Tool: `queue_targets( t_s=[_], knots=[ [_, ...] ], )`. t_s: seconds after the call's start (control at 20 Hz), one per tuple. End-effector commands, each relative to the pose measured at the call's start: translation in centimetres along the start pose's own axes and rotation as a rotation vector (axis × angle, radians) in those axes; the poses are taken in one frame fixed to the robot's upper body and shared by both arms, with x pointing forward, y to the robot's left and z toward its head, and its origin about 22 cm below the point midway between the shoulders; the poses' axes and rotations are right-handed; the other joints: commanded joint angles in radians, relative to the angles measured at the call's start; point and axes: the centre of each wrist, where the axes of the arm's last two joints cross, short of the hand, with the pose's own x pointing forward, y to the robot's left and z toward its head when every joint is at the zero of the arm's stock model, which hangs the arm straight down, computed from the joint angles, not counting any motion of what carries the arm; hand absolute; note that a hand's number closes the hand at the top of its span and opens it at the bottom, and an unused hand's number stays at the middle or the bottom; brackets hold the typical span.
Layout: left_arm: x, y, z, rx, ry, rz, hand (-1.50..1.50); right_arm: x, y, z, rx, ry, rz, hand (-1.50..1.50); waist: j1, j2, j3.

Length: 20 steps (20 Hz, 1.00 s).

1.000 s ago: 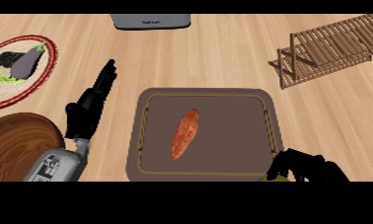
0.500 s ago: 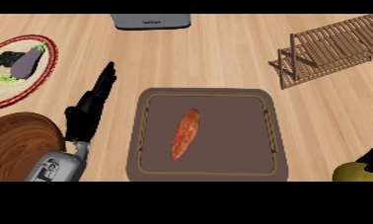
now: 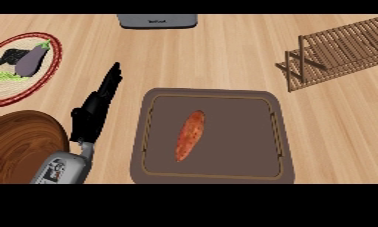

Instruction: Pick the lemon from the tray and place it in the tiered shelf

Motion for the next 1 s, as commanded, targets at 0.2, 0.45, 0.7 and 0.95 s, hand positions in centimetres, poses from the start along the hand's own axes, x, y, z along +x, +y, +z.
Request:
queue_targets(
  t_s=[0.2,0.45,0.7,0.95],
  knots=[
    [0.4,-1.0,-0.3,-0.012,0.009,-0.016,0.0,0.3,-4.9,-4.1,-0.092,0.039,-0.01,1.5,0.012,0.002,0.0],
    [1.2,-1.4,-2.3,-0.022,-0.02,-0.009,0.0,-0.7,-5.4,-8.2,-0.169,0.036,0.024,1.5,0.021,0.006,0.0],
    [0.9,-0.7,-1.3,-0.01,-0.028,-0.012,0.0,-0.6,-5.1,-10.1,-0.203,0.022,0.083,1.5,0.023,0.005,0.0],
    [0.4,1.6,-1.3,-0.025,-0.013,-0.004,0.0,-0.7,-5.4,-12.5,-0.245,-0.029,0.161,1.5,0.029,0.007,0.0]
  ],
)
